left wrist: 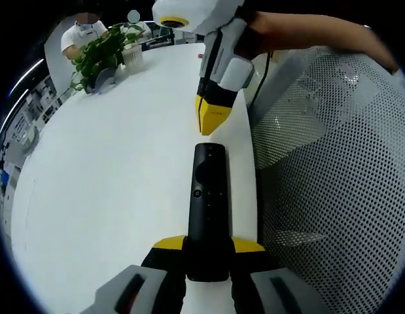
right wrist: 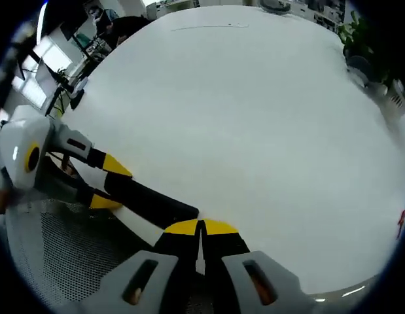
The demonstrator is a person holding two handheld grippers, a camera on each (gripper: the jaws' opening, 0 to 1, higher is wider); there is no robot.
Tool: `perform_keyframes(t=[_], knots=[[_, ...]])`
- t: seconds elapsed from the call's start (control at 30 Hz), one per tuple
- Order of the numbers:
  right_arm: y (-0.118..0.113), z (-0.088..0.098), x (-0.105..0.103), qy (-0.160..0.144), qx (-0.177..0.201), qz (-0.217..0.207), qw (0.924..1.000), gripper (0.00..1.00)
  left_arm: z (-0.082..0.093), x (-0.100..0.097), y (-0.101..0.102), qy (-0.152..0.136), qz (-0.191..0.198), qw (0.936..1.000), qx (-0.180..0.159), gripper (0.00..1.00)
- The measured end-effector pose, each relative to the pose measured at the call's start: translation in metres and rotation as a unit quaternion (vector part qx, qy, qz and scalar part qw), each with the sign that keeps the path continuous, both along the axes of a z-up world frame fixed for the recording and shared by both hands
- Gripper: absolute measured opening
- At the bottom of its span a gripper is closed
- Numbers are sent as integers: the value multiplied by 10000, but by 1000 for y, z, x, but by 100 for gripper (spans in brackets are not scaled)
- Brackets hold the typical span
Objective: Press the specified remote control buttons in sequence, fully releasing each button before pressing the next.
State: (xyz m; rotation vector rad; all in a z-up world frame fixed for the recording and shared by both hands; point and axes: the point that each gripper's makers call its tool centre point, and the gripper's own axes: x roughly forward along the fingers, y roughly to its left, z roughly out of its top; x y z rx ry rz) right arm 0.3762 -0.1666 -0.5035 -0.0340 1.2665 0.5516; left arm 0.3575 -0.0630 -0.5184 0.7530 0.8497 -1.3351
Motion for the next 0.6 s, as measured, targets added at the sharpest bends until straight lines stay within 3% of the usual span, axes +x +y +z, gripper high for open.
perform_keyframes(t=[0.13,0.23,0.6], knots=[[4,-4,-4,-10,-227,358,9991,0,0,0,1,-29,19,10000,-87,24],[13,-4,-9,35,-94,486,9988,0,1,0,1,-18,14,9999,-123,24],[16,-6,-8,-245,-344,965,9944,0,1,0,0,-10,-16,9998,-197,24]])
